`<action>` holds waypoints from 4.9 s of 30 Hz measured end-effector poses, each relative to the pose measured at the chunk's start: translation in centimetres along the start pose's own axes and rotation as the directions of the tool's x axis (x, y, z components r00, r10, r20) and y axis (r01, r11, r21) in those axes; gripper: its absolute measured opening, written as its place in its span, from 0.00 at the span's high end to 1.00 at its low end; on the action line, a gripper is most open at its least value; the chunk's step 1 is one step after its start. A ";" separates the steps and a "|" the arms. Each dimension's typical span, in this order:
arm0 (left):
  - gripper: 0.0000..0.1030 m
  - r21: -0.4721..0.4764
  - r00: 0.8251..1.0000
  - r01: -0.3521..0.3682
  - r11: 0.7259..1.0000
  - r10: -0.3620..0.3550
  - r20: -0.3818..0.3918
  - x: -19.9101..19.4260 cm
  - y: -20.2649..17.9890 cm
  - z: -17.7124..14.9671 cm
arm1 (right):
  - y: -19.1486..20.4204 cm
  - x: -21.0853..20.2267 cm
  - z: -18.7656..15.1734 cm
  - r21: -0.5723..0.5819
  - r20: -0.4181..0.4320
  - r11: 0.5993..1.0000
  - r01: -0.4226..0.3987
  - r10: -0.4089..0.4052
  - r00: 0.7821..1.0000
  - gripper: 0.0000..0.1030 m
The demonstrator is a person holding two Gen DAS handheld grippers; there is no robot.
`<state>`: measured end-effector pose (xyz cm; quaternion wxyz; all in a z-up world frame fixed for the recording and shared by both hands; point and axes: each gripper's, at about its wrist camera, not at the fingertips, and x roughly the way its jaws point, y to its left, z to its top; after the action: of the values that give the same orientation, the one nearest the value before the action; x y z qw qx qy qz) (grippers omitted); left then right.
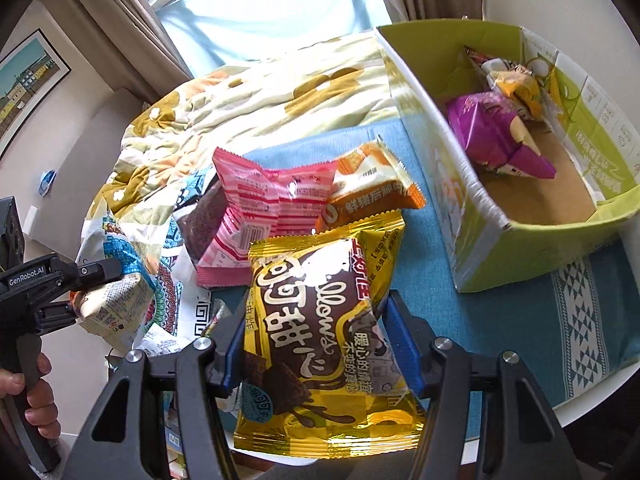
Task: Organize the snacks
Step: 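Lift both held bags and carry them over the box, then open both tools to release the bags into the box, then withdraw, then grasp the blue-white bag with the left tool while the right tool approaches the yellow chip bag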
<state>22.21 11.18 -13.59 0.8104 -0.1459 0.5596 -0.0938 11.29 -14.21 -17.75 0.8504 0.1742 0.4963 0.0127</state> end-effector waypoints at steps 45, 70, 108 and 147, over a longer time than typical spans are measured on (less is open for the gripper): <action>0.03 0.211 0.996 -0.028 0.977 0.009 0.091 10.3 -31.7 -4.5 | -23.7 -7.2 14.6 -0.081 0.061 0.994 -0.078 0.083 0.995 0.45; 0.03 0.243 0.987 -0.099 0.965 0.065 0.144 9.7 -30.7 -5.4 | -24.0 -4.9 14.0 -0.082 0.035 0.996 -0.032 0.035 0.999 0.01; 0.03 0.122 0.958 -0.195 0.973 0.162 0.236 -6.9 -7.9 -7.3 | -3.5 -9.7 6.7 -0.373 0.099 0.914 -0.162 0.213 0.972 0.01; 0.26 0.461 0.918 -0.289 0.839 0.380 -0.115 10.3 5.0 -10.8 | 8.2 9.8 -6.6 -0.652 -0.233 0.728 -0.211 0.072 0.970 0.01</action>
<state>15.71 11.19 -27.97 0.7650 0.1495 0.6203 -0.0871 11.93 -2.69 -26.42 0.8004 -0.1086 0.5227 0.2726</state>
